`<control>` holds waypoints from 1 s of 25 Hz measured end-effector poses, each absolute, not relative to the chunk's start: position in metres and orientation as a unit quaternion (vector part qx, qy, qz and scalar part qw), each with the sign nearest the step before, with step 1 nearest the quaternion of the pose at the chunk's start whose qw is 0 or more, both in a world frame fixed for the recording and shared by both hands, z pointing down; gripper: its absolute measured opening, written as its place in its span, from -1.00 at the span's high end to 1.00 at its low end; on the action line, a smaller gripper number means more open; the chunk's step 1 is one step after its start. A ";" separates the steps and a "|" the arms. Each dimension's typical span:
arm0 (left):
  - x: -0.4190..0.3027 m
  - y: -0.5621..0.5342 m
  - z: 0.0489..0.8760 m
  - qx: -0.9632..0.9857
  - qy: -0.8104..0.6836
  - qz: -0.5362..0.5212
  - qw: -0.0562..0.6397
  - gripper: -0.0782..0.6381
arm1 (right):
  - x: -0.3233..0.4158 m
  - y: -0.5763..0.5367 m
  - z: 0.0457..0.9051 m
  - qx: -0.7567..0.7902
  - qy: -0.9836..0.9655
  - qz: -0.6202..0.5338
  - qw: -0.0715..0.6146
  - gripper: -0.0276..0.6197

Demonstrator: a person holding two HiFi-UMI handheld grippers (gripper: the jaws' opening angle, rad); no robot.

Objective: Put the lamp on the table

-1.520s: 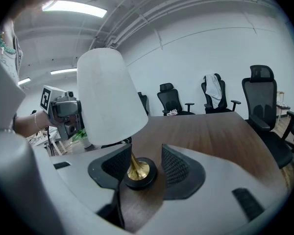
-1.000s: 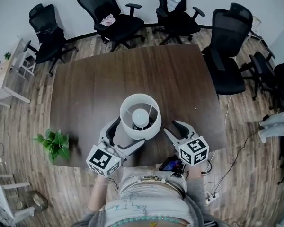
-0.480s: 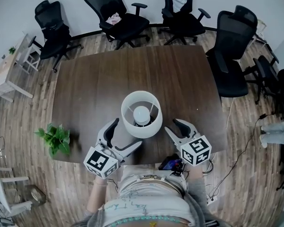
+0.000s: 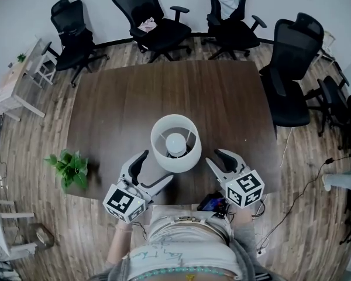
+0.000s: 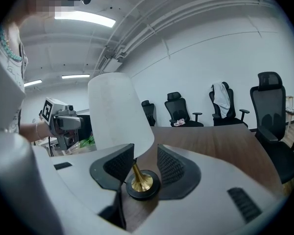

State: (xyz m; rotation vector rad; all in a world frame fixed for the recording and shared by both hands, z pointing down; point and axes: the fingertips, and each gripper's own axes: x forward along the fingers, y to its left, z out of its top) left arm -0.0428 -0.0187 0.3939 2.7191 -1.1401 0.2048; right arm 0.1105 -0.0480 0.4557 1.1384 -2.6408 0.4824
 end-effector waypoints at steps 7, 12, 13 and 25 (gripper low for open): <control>-0.054 -0.015 0.383 0.902 -0.419 0.046 0.094 0.09 | 0.106 -0.047 0.450 0.364 -0.912 0.157 0.109 0.47; -0.056 -0.011 0.376 0.889 -0.447 0.040 0.087 0.26 | 0.104 -0.044 0.443 0.345 -0.920 0.150 0.106 0.51; -0.056 -0.011 0.374 0.886 -0.453 0.039 0.087 0.30 | 0.104 -0.043 0.441 0.342 -0.922 0.149 0.105 0.52; -0.050 -0.001 0.373 0.869 -0.486 0.033 0.083 0.56 | 0.091 -0.035 0.424 0.292 -0.943 0.122 0.105 0.68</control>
